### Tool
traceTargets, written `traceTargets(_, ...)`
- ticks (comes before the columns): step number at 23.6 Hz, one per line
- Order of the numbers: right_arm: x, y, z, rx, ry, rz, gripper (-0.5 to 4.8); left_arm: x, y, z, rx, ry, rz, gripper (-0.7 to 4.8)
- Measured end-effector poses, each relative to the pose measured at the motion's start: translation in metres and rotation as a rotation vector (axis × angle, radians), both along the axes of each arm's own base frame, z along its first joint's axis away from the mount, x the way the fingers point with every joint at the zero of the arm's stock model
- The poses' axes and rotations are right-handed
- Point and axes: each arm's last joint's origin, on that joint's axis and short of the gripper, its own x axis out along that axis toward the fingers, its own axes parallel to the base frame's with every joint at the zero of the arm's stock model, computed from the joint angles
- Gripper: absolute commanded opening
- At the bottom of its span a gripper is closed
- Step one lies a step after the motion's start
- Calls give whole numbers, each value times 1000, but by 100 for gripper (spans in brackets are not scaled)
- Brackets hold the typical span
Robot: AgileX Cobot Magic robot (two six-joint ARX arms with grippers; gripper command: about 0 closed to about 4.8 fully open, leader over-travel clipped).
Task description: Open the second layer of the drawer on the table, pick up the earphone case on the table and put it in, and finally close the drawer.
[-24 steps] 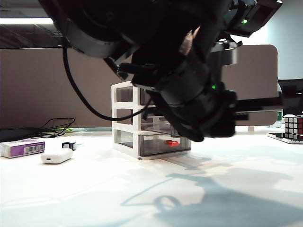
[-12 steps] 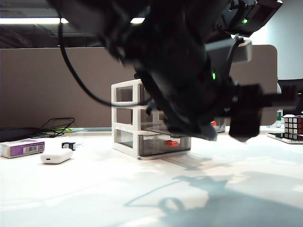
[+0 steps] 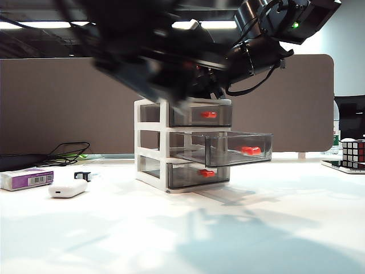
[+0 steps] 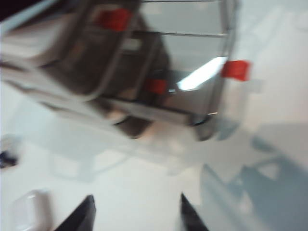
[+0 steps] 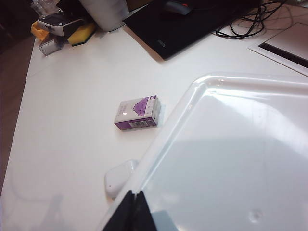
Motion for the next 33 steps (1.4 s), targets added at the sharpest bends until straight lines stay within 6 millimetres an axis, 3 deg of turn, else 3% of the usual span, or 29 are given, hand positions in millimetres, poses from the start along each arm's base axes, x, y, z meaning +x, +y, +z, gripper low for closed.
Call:
traceTargets(7,0,0,0,-4,7,4,-5,18,69,-1,20,49,49,210)
traceTargets(14,-1,0,0,4,8,22,-5,66,134,7,-227,144,-32,215)
traceTargets(16,-1,0,1,7,9,28,-5,74,144,9,-276,135,-80,222)
traceTargets(19,-1,0,0,9,10,34,-5,85,161,10,-293,103,-160,274)
traceTargets(21,-1,0,0,10,11,38,-5,92,172,6,-264,90,-180,344)
traceTargets(23,-1,0,0,9,11,37,-5,101,179,-6,-231,119,-195,469)
traceTargets(26,-1,0,1,9,10,39,-5,115,186,-30,-236,226,-150,479)
traceTargets(33,-2,0,1,7,12,40,-5,128,186,-67,-291,411,108,479)
